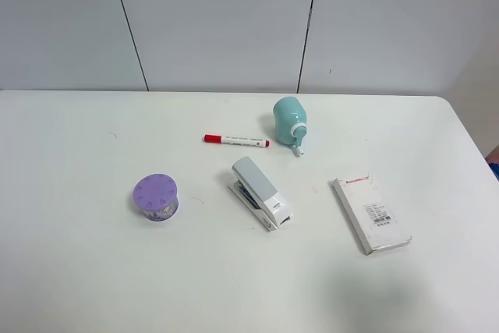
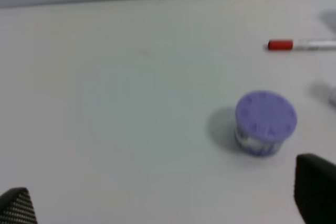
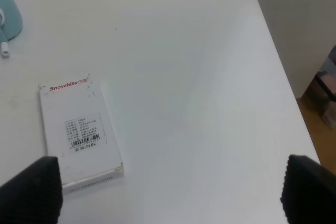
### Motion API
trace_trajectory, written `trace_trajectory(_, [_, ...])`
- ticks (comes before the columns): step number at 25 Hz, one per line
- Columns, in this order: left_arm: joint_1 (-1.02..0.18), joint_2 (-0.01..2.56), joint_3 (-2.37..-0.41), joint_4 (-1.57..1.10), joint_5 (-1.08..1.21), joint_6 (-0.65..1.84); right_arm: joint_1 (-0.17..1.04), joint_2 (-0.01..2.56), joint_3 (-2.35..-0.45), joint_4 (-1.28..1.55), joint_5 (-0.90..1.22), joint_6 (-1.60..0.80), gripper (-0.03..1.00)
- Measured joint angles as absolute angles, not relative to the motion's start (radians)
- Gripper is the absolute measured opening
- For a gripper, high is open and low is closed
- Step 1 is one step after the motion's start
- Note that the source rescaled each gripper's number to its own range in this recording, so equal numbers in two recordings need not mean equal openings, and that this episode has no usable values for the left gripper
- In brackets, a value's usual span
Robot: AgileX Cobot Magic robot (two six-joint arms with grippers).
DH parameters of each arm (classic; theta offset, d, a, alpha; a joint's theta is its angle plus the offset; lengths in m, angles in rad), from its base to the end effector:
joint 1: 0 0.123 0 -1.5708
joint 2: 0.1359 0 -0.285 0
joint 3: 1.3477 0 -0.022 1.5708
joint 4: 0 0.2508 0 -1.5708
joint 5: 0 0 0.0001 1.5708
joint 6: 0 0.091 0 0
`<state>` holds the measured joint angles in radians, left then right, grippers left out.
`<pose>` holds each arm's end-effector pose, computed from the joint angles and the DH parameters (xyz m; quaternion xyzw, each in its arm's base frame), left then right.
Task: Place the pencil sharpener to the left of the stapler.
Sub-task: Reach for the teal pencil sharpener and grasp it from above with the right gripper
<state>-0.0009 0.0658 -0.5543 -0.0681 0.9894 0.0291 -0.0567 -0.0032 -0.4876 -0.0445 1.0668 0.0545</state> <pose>0.0024 -0.0052 0.2986 0.0125 0.8367 -0.0263 0.5469 -0.0044 -0.0033 0.2734 0.0484 0.8556 -0.0228 0.5148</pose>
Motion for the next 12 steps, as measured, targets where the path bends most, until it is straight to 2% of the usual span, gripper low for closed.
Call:
trace_trajectory(8, [-0.001, 0.106, -0.58, -0.068, 1.044, 0.029, -0.057, -0.003, -0.488, -0.045, 1.067, 0.055, 0.81])
trace_trajectory(12, [-0.001, 0.096, -0.526, -0.068, 1.073, 0.029, -0.057, -0.003, -0.488, -0.045, 1.067, 0.055, 0.81])
